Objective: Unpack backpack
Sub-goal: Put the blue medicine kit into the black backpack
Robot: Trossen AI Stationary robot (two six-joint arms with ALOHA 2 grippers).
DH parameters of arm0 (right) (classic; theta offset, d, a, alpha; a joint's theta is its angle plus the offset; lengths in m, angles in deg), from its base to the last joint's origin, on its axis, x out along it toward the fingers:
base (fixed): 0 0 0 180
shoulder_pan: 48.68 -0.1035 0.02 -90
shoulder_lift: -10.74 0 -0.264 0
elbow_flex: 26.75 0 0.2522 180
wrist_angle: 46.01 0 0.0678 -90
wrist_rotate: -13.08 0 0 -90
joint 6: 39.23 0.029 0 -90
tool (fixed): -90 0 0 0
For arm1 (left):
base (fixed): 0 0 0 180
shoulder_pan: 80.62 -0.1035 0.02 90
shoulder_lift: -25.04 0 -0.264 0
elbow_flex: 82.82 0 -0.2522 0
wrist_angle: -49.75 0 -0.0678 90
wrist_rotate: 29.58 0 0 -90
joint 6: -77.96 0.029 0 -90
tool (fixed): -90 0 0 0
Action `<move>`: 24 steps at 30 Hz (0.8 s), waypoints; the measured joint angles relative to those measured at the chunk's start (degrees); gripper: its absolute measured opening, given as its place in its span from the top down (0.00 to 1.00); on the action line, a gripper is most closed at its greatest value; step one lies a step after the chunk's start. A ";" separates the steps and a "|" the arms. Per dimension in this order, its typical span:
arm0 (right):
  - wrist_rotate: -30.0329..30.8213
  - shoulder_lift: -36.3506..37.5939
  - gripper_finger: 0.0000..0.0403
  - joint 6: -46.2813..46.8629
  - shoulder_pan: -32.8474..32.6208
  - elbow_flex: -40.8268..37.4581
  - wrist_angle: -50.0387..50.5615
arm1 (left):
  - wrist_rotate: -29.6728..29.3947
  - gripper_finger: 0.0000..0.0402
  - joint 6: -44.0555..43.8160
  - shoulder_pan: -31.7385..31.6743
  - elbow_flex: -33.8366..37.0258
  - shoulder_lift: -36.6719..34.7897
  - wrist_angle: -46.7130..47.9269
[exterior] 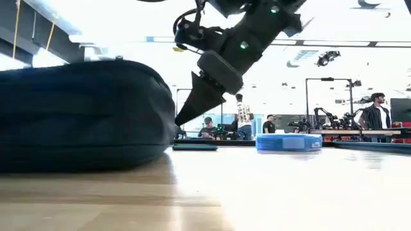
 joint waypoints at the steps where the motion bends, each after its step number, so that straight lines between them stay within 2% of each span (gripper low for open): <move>1: -0.12 0.76 0.73 0.62 0.46 0.73 2.62 | -0.12 0.82 -1.50 0.13 0.00 0.01 2.05; 6: 1.02 6.18 0.73 5.55 0.47 3.47 17.26 | -0.20 0.79 -2.01 -0.16 0.00 0.01 6.44; 10: 2.08 11.82 0.73 10.68 0.26 3.63 29.67 | -0.18 0.70 0.23 -0.31 0.00 0.01 5.81; 17: 13.37 19.33 0.72 23.19 4.38 3.63 58.78 | 1.88 0.50 4.09 -0.03 -0.72 -0.11 2.37; 20: 18.71 22.93 0.72 27.19 7.64 1.20 64.35 | 2.93 0.45 6.04 -0.11 -4.13 -0.74 2.65; 24: 20.61 28.55 0.73 28.53 14.21 -5.02 63.67 | -0.11 0.44 9.00 -0.19 -9.02 -0.80 3.92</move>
